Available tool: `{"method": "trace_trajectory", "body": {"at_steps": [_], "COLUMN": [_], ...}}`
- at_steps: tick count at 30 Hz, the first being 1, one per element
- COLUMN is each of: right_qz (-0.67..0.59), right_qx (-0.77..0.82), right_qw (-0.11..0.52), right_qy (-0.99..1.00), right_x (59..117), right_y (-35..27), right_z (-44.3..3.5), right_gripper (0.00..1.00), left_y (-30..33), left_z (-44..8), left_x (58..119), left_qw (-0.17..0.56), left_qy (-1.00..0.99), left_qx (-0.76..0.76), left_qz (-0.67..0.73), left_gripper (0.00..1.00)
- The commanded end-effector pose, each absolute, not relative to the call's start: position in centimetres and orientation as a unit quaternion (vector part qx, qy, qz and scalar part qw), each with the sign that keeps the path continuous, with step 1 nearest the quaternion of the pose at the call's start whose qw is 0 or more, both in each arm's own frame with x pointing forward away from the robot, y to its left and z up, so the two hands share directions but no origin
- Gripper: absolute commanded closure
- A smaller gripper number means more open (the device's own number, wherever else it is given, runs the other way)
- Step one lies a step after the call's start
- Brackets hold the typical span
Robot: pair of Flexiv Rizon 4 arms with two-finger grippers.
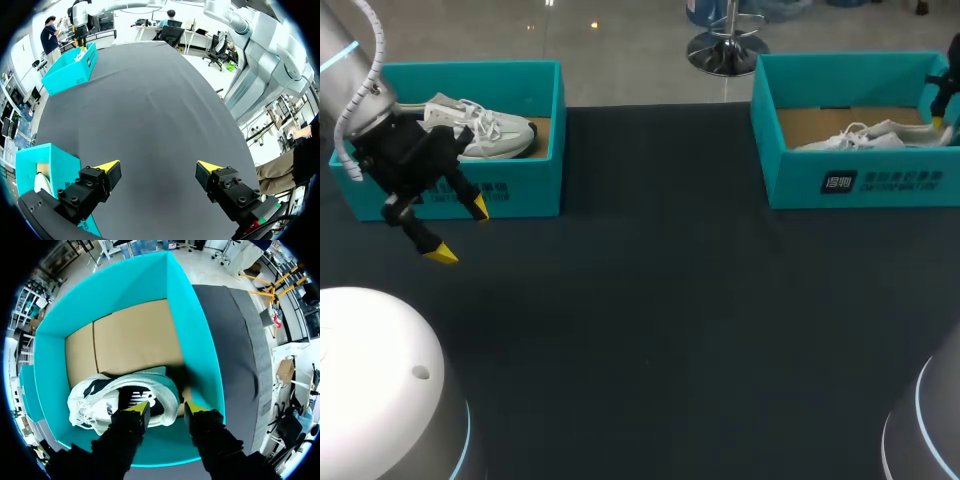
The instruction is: Take the shoe out of the shoebox, open the shoe tongue, remove and reinsert the insole, then place the shoe into the shoebox
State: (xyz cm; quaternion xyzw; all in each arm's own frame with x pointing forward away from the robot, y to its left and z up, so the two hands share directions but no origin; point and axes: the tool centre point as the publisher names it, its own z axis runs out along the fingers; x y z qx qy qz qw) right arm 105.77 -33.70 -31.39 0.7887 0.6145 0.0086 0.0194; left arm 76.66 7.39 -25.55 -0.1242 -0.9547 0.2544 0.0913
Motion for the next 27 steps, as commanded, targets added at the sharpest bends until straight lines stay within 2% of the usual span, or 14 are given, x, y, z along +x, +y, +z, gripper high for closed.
{"method": "trace_trajectory", "body": {"at_steps": [1,7,13,17,27], "right_qz": [0.019,0.039,0.057,0.044,0.044], "right_qx": [0.790,0.779,0.766,0.768,0.768], "right_qw": [0.035,0.065,0.075,0.075,0.075], "right_qy": [0.611,0.622,0.636,0.634,0.634], "right_x": [105.4,106.0,104.8,103.6,103.6], "right_y": [-33.6,-31.9,-27.7,-25.5,-25.5], "right_z": [-29.1,-24.0,-20.0,-20.0,-20.0], "right_gripper": [0.00,0.00,0.00,0.00,0.00], "left_y": [7.4,7.4,7.4,7.4,7.9], "left_z": [-25.5,-25.5,-25.5,-25.5,-24.9], "left_x": [76.6,76.6,76.6,76.6,77.1], "left_qw": [0.091,0.091,0.091,0.091,0.080], "left_qy": [-0.955,-0.955,-0.955,-0.955,-0.957], "left_qx": [-0.124,-0.124,-0.124,-0.124,-0.132], "left_qz": [0.253,0.253,0.253,0.253,0.245], "left_gripper": [0.00,0.00,0.00,0.00,0.00]}}
